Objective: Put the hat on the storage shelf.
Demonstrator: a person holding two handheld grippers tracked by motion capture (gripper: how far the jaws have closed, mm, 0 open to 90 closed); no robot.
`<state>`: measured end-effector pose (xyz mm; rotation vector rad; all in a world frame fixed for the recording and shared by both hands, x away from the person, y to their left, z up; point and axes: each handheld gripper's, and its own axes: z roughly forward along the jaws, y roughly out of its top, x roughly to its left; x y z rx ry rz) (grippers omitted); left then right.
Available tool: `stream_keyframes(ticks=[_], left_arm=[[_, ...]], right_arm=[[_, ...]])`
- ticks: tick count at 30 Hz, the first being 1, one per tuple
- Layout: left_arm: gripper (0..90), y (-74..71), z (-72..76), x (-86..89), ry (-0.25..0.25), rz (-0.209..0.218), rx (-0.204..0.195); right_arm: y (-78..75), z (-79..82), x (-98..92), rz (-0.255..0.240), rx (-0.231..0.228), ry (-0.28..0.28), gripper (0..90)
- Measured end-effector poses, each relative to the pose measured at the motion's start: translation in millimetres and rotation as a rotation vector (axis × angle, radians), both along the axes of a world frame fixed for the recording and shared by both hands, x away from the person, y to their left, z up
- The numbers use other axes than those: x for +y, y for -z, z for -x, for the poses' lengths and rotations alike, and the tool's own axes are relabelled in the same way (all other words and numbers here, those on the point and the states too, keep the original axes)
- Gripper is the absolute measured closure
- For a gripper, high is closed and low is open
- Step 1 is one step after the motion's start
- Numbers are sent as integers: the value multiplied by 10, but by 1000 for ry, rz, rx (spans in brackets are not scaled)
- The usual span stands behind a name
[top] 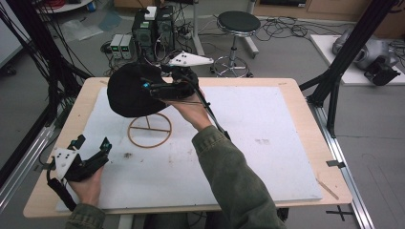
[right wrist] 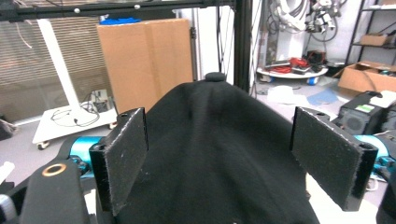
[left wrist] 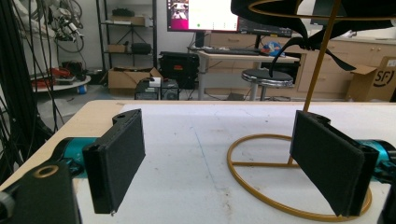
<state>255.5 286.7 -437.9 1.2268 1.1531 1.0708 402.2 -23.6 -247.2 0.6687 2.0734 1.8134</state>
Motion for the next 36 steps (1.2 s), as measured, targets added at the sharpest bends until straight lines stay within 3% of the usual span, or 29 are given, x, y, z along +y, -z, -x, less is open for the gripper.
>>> stream_keyframes(ticks=[8,15,36], left_arm=[[182,-1,-2,-5,-2,6,-4],[182,-1,-2,-5,-4,6,-3],[179,-16,0,-21,-1,-3,-4]], right_arm=[[-62,34,-399,-24,-11,69,187],[-99,62,-639,-46,-20,114,187],[92,161,-1209,-59,-24,269,176]])
